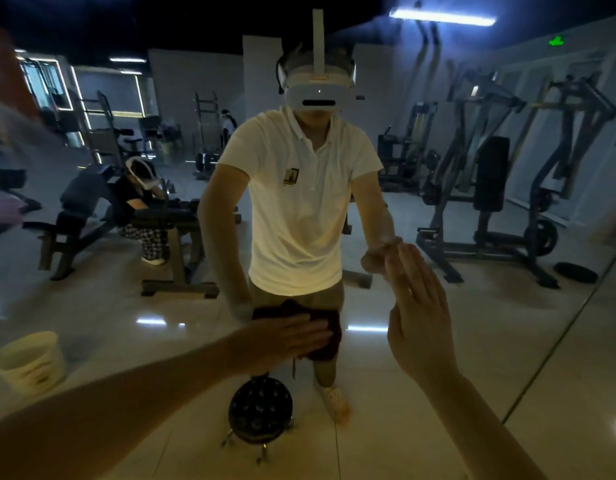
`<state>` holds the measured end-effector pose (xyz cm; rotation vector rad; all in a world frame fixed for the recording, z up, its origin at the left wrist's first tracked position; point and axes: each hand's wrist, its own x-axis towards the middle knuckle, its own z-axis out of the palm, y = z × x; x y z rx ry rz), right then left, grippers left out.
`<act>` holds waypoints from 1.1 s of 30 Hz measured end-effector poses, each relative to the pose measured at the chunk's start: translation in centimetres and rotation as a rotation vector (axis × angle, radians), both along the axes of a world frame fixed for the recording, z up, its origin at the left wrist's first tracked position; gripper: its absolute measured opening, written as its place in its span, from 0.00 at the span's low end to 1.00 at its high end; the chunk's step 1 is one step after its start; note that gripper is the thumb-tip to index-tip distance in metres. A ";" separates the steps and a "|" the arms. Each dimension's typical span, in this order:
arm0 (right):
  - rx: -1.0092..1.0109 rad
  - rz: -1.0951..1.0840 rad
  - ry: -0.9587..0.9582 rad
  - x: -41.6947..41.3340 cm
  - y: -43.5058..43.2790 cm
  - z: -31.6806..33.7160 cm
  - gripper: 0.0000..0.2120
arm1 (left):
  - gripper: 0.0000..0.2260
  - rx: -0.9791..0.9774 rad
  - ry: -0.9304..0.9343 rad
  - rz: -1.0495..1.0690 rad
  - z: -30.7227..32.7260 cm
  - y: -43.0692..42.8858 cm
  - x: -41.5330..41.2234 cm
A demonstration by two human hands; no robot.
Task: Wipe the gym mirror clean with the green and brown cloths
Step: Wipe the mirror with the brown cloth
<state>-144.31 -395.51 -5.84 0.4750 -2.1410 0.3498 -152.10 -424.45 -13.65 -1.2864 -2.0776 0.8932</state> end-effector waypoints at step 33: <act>-0.081 -0.141 0.161 -3.5 10.9 7.5 0.43 | 0.26 1.095 0.488 0.021 25.9 16.6 0.2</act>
